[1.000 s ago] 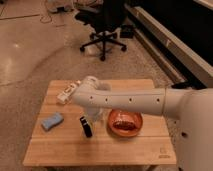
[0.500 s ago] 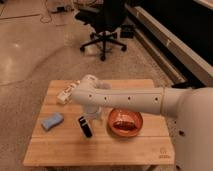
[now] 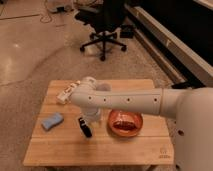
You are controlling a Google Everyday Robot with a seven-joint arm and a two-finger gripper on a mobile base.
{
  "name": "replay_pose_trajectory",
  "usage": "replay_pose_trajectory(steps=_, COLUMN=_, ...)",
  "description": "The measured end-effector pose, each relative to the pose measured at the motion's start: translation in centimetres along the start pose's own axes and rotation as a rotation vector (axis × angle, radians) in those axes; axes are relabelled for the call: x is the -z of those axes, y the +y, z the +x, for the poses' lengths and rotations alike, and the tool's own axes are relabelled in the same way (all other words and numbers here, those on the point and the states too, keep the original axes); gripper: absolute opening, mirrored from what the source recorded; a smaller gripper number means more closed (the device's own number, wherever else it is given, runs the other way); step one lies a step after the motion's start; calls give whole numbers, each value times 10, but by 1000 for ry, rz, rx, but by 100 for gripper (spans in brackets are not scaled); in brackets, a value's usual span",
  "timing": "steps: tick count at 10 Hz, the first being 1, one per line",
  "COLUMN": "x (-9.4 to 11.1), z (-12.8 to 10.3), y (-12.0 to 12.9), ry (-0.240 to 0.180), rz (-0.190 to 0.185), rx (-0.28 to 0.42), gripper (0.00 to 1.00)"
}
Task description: Knock the eraser over
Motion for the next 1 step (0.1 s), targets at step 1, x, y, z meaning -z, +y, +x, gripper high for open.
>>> replay_pose_trajectory(steps=1, x=-1, z=0, y=2, ry=-1, rz=0, rx=-2, gripper=41)
